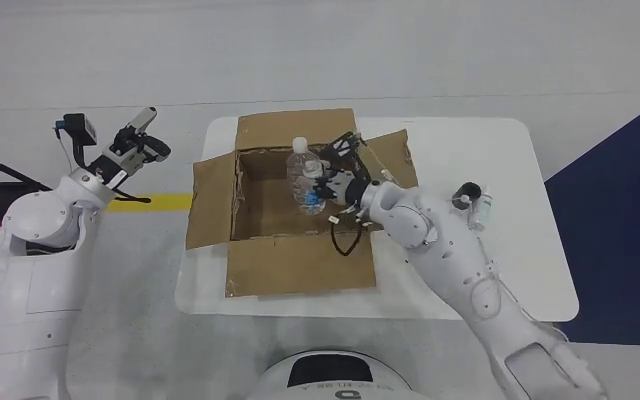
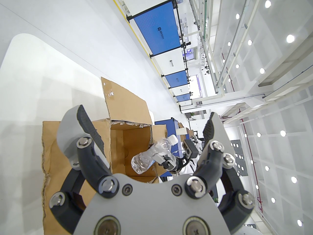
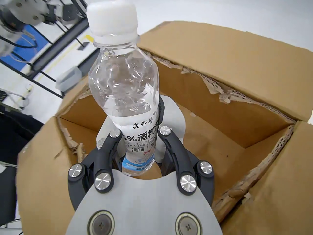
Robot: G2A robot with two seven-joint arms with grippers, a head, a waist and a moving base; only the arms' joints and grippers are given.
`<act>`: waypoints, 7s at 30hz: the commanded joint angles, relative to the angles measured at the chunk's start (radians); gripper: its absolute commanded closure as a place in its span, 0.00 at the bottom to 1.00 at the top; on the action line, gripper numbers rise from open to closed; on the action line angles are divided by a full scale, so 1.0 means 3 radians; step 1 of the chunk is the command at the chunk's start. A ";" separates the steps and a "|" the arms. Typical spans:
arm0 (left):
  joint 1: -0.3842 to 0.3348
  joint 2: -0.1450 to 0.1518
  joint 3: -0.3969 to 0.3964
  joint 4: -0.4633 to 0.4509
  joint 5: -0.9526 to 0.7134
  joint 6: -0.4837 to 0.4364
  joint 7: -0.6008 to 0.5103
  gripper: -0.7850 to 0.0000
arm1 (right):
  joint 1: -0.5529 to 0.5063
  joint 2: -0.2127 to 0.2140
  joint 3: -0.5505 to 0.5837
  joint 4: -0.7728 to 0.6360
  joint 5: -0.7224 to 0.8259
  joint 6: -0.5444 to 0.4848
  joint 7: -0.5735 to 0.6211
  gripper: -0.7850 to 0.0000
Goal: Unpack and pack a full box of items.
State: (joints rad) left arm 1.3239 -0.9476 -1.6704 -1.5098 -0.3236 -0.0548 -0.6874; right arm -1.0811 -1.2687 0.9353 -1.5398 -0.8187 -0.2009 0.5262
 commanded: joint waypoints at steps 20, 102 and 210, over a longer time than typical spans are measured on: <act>0.0000 0.0000 0.0000 0.0000 0.0000 0.0000 0.0000 0.00 | 0.0136 -0.0143 -0.0357 -0.0004 -0.0482 0.0580 0.0012 0.23; 0.0000 0.0000 0.0000 0.0000 0.0000 0.0000 0.0000 0.00 | -0.2192 0.0346 0.2668 -0.0883 -0.1165 0.0619 -0.0117 0.20; 0.0000 0.0000 0.0000 0.0000 0.0000 0.0000 0.0000 0.00 | -0.0897 0.0124 0.0599 -0.0890 -0.0672 -0.0056 0.0078 0.67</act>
State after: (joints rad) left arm 1.3239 -0.9476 -1.6704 -1.5098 -0.3236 -0.0548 -0.6874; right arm -1.3519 -1.2311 1.1177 -1.8072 -1.0183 -0.2198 0.5485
